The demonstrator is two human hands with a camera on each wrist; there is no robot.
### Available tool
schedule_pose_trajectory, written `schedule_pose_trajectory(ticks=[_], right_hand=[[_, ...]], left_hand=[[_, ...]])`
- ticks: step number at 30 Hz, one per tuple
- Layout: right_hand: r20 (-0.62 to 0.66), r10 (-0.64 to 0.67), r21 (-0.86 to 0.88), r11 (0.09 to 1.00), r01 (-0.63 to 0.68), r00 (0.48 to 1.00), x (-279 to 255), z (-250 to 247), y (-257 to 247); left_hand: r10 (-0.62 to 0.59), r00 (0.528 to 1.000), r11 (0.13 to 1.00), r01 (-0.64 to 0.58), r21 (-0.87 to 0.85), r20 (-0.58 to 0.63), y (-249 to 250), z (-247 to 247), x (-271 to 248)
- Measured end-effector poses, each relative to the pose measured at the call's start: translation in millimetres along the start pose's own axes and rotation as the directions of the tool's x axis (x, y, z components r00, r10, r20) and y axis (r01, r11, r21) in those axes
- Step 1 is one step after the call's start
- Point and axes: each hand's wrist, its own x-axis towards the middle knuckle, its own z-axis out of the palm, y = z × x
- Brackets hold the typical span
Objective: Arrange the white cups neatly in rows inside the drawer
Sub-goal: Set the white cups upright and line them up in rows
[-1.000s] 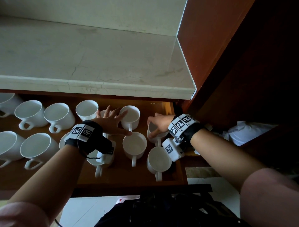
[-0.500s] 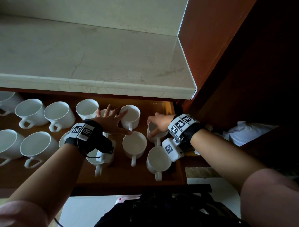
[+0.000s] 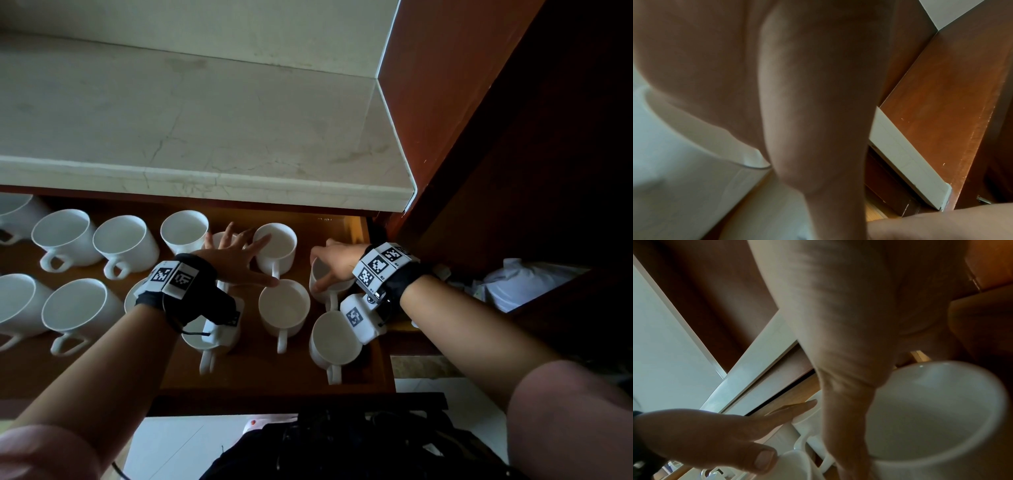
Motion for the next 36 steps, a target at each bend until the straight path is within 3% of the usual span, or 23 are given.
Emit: schedule_pose_trajectory(ticks=[27,36], right_hand=[[0.018,0.048,0.038,0.998,-0.049,0.999,1.2,2.5,-2.7],[-0.034,0.192,0.188,0.965,-0.182,0.981,17.5,17.4,-7.8]], left_hand=[[0.012,1.0,1.0,-0.012,-0.016,-0.02,-0.6,0.2,-0.4],[0.104,0.981,0.97,-0.136,-0.203,-0.161,-0.2,-7.0,-5.1]])
